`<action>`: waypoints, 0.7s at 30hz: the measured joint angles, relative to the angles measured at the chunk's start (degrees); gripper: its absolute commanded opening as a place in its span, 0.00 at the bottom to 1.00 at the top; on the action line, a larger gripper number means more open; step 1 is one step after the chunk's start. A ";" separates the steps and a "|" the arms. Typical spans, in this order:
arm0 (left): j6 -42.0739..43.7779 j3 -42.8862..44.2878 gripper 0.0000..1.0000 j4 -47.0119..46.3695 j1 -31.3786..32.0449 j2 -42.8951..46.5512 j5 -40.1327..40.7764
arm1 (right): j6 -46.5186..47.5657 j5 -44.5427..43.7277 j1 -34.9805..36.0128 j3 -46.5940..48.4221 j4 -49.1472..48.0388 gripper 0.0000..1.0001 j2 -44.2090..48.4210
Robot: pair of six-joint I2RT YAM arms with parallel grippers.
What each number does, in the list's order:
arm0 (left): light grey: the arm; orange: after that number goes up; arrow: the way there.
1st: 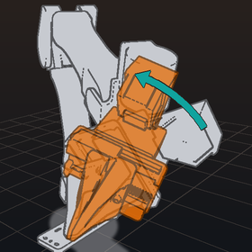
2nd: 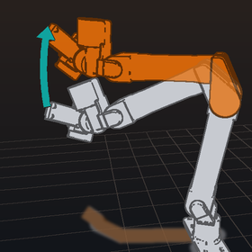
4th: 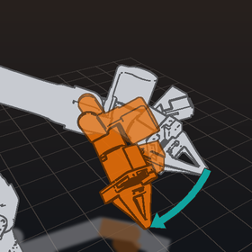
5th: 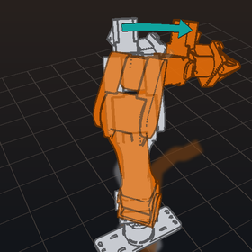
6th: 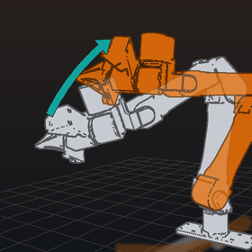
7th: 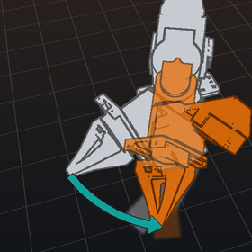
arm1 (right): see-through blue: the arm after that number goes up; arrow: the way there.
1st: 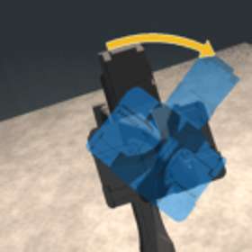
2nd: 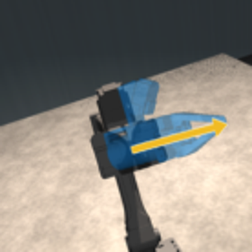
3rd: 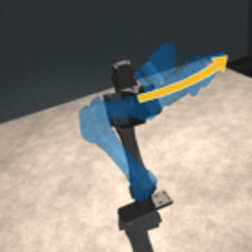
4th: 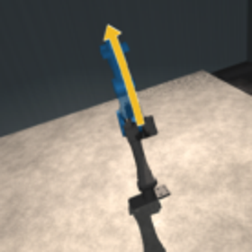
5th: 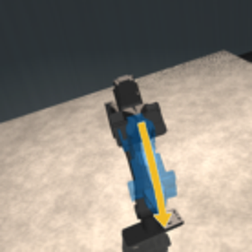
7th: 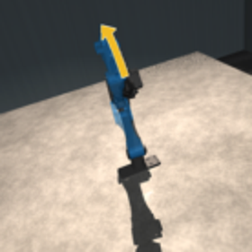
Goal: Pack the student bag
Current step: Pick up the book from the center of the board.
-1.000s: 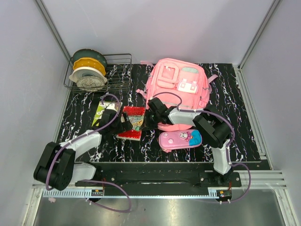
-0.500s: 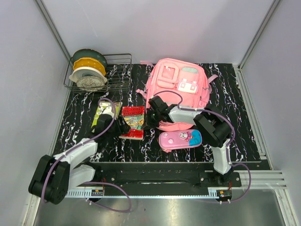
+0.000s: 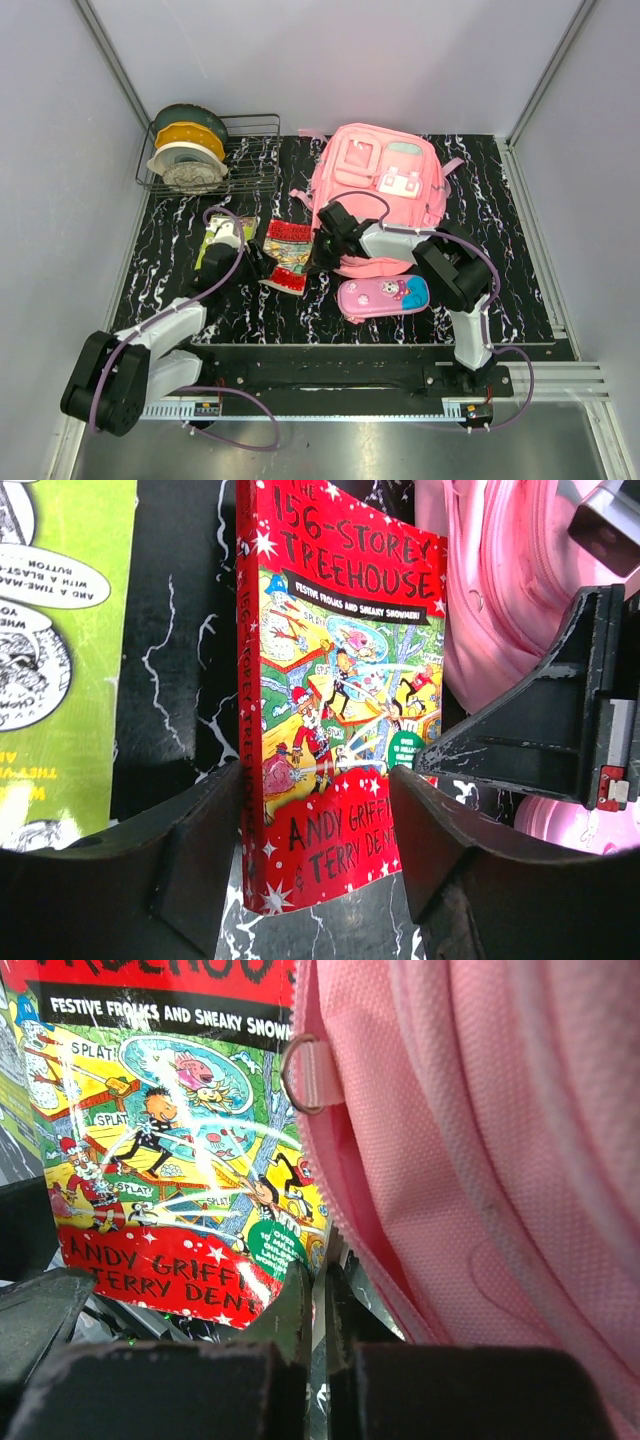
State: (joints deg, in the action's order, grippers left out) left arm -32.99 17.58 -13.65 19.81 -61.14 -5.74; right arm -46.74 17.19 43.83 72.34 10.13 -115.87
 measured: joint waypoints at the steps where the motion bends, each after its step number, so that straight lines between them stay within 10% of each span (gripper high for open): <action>1: -0.24 -0.42 0.31 -1.84 -0.11 -0.68 -0.31 | 0.00 -0.04 -0.09 0.07 0.20 0.00 0.00; 11: -2.08 -0.70 0.09 -13.40 -0.20 -4.09 -5.22 | -0.02 -0.13 -1.14 0.39 1.33 0.00 0.00; 21: -4.63 -0.94 0.41 -16.85 1.03 -4.13 -13.64 | 0.22 0.39 -1.16 0.46 1.11 0.00 -0.04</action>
State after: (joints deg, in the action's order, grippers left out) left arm -37.63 16.64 -30.50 20.84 -65.28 -19.38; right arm -46.52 17.58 42.68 72.79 11.25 -115.92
